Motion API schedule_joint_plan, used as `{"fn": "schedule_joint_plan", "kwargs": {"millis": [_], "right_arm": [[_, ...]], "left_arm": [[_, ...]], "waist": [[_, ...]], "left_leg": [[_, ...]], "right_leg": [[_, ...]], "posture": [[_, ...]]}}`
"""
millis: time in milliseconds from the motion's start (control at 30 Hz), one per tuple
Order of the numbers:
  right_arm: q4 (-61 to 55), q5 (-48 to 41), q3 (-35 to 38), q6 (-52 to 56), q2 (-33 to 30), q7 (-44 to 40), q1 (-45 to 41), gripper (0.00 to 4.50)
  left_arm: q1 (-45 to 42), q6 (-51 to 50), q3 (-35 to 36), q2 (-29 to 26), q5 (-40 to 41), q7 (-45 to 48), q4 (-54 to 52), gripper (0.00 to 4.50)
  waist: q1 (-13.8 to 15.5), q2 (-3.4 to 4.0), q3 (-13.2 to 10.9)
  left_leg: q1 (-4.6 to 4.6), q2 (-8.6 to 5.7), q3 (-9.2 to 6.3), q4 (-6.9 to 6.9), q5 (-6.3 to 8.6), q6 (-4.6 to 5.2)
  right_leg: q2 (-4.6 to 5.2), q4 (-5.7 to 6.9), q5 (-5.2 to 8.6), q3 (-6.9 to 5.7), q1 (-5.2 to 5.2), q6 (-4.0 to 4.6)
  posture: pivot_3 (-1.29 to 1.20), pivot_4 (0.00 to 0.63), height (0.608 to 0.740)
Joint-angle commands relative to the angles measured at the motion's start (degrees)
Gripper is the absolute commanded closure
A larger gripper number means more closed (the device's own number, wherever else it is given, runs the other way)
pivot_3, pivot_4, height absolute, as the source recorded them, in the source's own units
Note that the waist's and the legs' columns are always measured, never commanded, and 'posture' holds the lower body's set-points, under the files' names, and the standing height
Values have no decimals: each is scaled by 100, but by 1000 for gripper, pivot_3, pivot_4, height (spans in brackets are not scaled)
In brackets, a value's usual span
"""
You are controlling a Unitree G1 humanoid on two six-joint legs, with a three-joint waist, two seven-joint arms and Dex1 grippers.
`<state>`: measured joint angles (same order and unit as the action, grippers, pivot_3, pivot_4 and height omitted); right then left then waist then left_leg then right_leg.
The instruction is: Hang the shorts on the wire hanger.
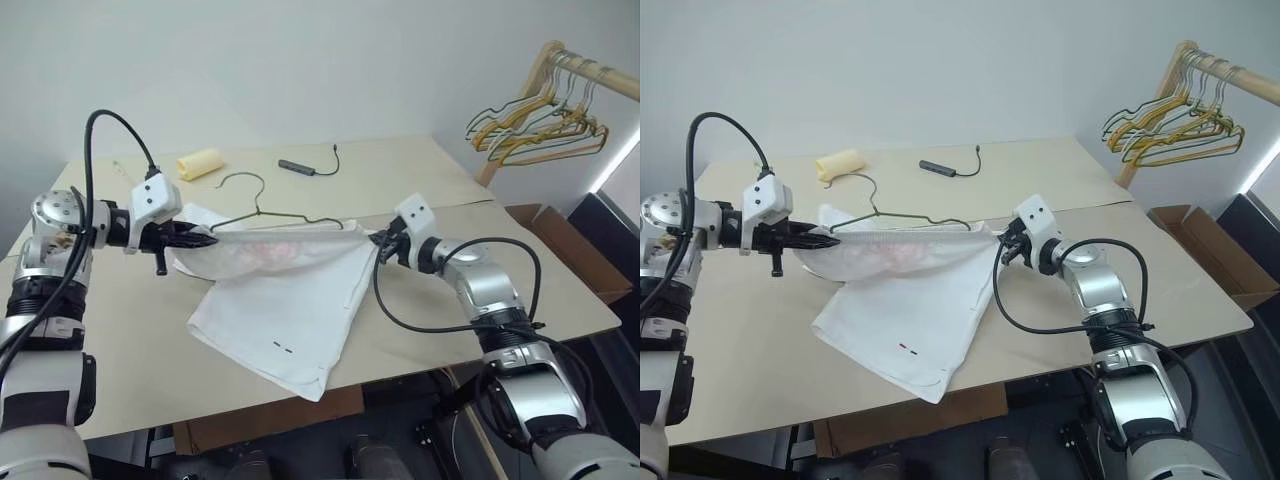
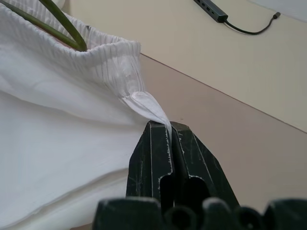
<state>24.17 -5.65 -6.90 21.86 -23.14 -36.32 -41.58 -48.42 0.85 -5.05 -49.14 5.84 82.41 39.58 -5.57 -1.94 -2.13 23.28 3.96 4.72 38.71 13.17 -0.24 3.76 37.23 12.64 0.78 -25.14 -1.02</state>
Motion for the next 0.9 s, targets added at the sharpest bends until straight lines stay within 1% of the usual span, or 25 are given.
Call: {"fn": "schedule_joint_plan", "kwargs": {"millis": [33, 67, 167, 267, 367, 500, 633, 800, 900], "right_arm": [[-17, 492, 211, -526, -456, 533, 6, 4446], [-70, 586, 184, -707, -474, 608, 1, 4446], [-479, 763, 144, -1098, -531, 674, -86, 4446], [-880, 1099, -61, -1530, -677, 585, -76, 4446], [-1244, 1222, -197, -1802, -724, 454, -60, 4446], [-1656, 1793, -625, -2029, -735, 365, -237, 4446], [-1629, 2422, -1065, -2061, -581, 450, -564, 4446], [-1638, 2562, -1241, -2050, -318, 315, -728, 4446], [-1652, 2721, -1365, -2229, -287, 264, -718, 4446]], "left_arm": [[68, -173, 24, -473, -116, 320, -19, 4464], [75, -195, -8, -491, -133, 354, -35, 4464], [-16, -211, -67, -448, -294, 77, 65, 4464], [-126, -208, -70, -355, -415, -307, 174, 4464], [-238, -76, -101, -273, -532, -611, 308, 4464], [-325, -2, -2, -129, -356, -559, 303, 4464], [-239, 156, 164, -49, 52, -124, 34, 4464], [-213, 203, 172, -23, 97, -49, -34, 4464], [-157, 243, 136, -58, 29, -94, -54, 4464]], "waist": [[-6, 0, 0], [-9, 0, 0], [0, 0, 0], [7, 0, 0], [14, 0, 0], [9, 0, 0], [-8, 0, 0], [0, 0, 0], [16, 0, 0]], "left_leg": [[0, 0, 0, 0, 0, 0], [0, 0, 1, -1, 0, 0], [2, 0, 1, -1, 0, 1], [2, 0, 0, 0, 0, 1], [1, 0, 0, 0, 1, 1], [0, 0, 2, 0, 0, 1], [1, 0, 5, 1, 0, 0], [2, 0, 4, 1, 0, 0], [2, -1, 5, 3, 0, 0]], "right_leg": [[0, -1, 0, 0, 0, 0], [0, -2, 0, 1, -1, 0], [0, -1, 0, 1, -2, 0], [0, -2, 0, 1, -2, -1], [0, -2, 1, 0, -1, -1], [0, -1, 1, 0, -1, -1], [0, 0, 0, 2, -4, 0], [0, -1, 0, 1, -3, 0], [2, -1, 0, 1, -2, 0]], "posture": [[-21, 0, 740], [-21, 0, 740], [-23, 0, 740], [-22, 0, 740], [-21, 0, 740], [-27, 0, 740], [-30, 0, 740], [-26, 0, 740], [-21, 0, 740]]}}
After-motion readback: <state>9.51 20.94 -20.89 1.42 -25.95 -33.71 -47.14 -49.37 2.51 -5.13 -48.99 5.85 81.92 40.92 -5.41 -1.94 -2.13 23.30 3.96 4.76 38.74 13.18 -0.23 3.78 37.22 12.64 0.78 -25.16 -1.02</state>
